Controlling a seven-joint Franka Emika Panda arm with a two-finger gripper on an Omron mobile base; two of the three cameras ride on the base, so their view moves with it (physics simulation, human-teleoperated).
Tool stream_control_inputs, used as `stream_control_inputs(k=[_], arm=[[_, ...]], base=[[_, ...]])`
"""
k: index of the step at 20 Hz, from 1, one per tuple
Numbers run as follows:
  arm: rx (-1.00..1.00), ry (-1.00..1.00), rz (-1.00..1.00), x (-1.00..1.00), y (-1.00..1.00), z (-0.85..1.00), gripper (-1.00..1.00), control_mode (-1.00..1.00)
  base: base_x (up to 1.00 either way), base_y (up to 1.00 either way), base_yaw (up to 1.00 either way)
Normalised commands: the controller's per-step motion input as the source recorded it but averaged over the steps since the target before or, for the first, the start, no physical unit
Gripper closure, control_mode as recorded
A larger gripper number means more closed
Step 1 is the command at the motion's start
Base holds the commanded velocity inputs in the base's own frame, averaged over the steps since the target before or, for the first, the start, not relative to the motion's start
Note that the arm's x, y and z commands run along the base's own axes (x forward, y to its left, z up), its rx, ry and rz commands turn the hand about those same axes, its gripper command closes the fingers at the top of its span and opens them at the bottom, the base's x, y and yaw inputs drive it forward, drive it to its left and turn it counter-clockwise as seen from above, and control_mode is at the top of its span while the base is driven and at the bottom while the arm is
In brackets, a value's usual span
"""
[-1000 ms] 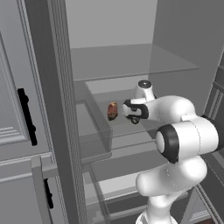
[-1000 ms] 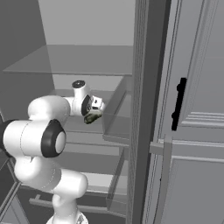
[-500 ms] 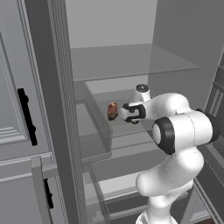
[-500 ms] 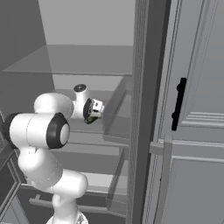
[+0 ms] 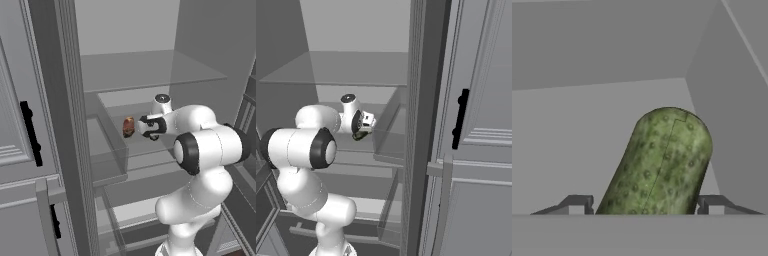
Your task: Place one cucumber and one steak in each tupperware on the nearby counter, to pack two identical lunches.
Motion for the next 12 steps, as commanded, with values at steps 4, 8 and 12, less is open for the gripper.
stream_control_inputs(k=[4, 8, 12], arm=[[0.0, 0.0, -0.01, -0.2, -0.13, 0.0, 1.0, -1.0], [0.0, 0.0, 0.0, -0.85, -0.21, -0.06, 1.0, -1.0], [0.0, 0.0, 0.0, -0.75, -0.06, 0.0, 1.0, -1.0]], base=[[0.0, 0.0, 0.0], [0.0, 0.0, 0.0], [0.0, 0.0, 0.0]])
